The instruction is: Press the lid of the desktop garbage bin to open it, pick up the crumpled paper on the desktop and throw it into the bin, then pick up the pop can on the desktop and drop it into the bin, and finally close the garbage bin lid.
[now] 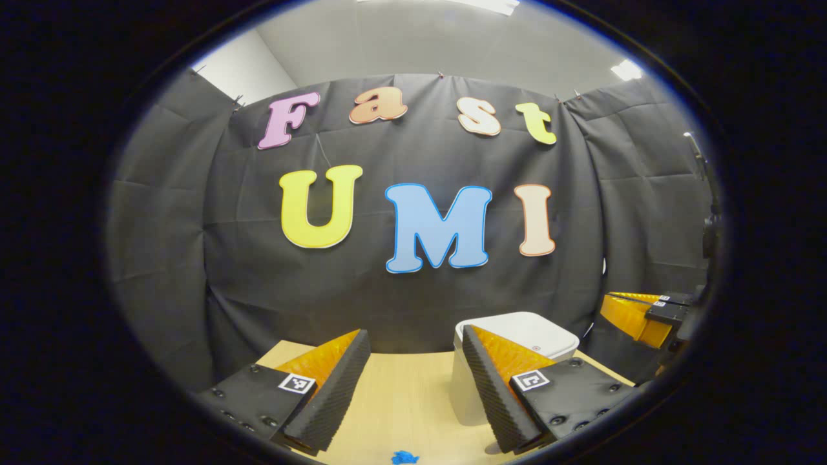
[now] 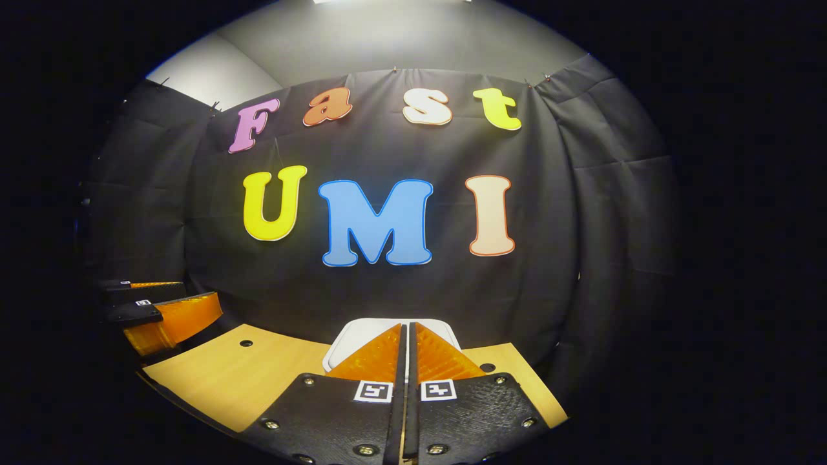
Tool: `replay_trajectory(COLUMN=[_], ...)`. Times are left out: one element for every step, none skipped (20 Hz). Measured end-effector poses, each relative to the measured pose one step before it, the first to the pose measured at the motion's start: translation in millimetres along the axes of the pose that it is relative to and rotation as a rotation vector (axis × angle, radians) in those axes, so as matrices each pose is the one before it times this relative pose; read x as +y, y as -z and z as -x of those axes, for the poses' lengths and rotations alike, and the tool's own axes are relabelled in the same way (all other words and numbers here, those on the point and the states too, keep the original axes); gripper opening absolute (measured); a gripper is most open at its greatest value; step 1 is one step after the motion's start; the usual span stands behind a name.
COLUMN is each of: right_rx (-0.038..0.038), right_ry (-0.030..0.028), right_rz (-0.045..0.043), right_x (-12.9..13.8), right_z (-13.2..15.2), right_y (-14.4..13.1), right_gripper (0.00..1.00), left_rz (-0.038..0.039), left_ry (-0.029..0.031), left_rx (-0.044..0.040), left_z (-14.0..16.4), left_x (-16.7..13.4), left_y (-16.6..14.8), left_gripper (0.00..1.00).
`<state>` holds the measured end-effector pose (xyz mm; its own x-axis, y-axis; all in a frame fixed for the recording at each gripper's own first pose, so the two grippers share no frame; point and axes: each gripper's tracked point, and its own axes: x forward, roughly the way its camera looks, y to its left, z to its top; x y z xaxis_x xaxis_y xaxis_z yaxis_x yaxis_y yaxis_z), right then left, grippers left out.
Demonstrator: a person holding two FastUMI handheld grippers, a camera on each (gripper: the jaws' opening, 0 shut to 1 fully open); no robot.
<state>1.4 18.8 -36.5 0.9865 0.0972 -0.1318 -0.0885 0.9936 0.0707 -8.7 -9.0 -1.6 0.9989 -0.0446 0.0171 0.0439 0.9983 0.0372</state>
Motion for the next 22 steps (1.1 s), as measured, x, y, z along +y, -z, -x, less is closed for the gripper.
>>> replay_trajectory(right_rx=[-0.00134, 0.00233, 0.00181, 0.00357, 0.00328, 0.00484, 0.00599, 0.00834, 0.00872, 0.00932, 0.00856, 0.01025, 0.01006, 0.00893, 0.01047, 0.01251, 0.01358, 0.01426, 0.01677, 0.01591, 0.01012, 0.0082], right_ry=[-0.00015, -0.00314, -0.00802, -0.00321, -0.00246, -0.00119, -0.00189, -0.00327, -0.00264, -0.00261, -0.00681, -0.00546, -0.00635, -0.00574, -0.00645, -0.0057, -0.00295, -0.00438, -0.00238, -0.00491, -0.00465, -0.00062], right_rz=[0.0001, -0.00179, -0.00403, -0.00367, -0.00363, -0.00333, -0.00414, -0.00223, 0.00165, 0.00417, 0.0046, 0.00506, 0.00609, 0.00367, -0.00094, -0.00197, -0.00037, 0.00244, 0.00255, -0.00123, -0.00359, -0.00191], right_x=[-0.45, -0.01, 1.64, -0.51, -0.47, -0.34, 0.17, 0.84, 0.77, 0.3, 1.41, 0.51, 2.03, 1.58, 1.49, 1.3, 0.96, 0.88, 0.87, 0.93, 0.86, 0.82], right_z=[-3.84, -8.5, -7.52, -6.73, -5.65, -5.08, -5.18, -5.29, -4.5, -3.76, -4.12, -4.46, -3.99, -4.23, -3.37, -3.79, -3.94, -3.86, -3.22, -2.93, -1.66, -1.31], right_y=[-1.42, -0.8, -1.53, 0.12, -0.52, 1.4, 1.64, 3.5, 2.29, 4.56, 2.63, 4.57, 3.21, 4.57, 3.37, 5.6, 4.72, 6.25, 5.91, 6.16, 4.23, 4.29], right_gripper=[0.01, 0.02, 0.02, 0.02, 0.02, 0.02, 0.02, 0.02, 0.02, 0.02, 0.02, 0.02, 0.02, 0.02, 0.02, 0.02, 0.02, 0.02, 0.02, 0.02, 0.02, 0.02], left_rz=[-0.00259, -0.00182, -0.0011, 0.00005, 0.00054, -0.00064, 0.00001, 0.00013, 0.00071, 0.00035, 0.00008, -0.00079, -0.00032, 0.0002, -0.0003, -0.00027, 0.00036, 0.00124, 0.00202, 0.00225, 0.00205, 0.00154], left_ry=[-0.00022, -0.00052, -0.00114, -0.00254, -0.00422, -0.0056, -0.00693, -0.0088, -0.00989, -0.00937, -0.00999, -0.01055, -0.00757, -0.00714, -0.00565, -0.00635, -0.00503, -0.00444, -0.00363, -0.00404, -0.00327, -0.00373], left_rx=[-0.00347, -0.00226, -0.00061, 0.00063, 0.00117, 0.00176, 0.00091, 0.00106, 0.00063, 0.00015, 0.00147, 0.00328, 0.00152, 0.00072, 0.00065, -0.00007, -0.00004, 0.0001, 0.0024, 0.00219, 0.0009, 0.00162], left_z=[0.07, 0.39, 0.61, 0.4, -0.38, 0.82, 1.18, 0.89, 4.64, 3.51, 1.6, 1.05, 0.78, 0.88, -0.6, 0.72, 0.48, 0.18, 0.71, 0.78, -0.24, 0.46], left_x=[0.1, 0.37, 0.17, 0.73, 0.6, 1.25, 1.19, 1.95, 4.21, 5.56, 5.49, 3.33, 2.61, 2.53, 1.92, 1.54, 2.13, 1.98, 0.36, 1.57, 1.06, 1.05], left_y=[-1.09, -0.97, 0.03, 0.21, 0.44, 0.25, -1.93, 0.0, 1.89, 1.17, 0.5, 1.22, 0.17, 0.35, -1.47, -0.85, -0.08, 1.04, 0.32, 0.77, 0.68, -0.98], left_gripper=[0.95, 0.95, 0.95, 0.95, 0.95, 0.95, 0.95, 0.95, 0.95, 0.95, 0.95, 0.95, 0.95, 0.95, 0.95, 0.95, 0.95, 0.95, 0.95, 0.95, 0.95, 0.95])
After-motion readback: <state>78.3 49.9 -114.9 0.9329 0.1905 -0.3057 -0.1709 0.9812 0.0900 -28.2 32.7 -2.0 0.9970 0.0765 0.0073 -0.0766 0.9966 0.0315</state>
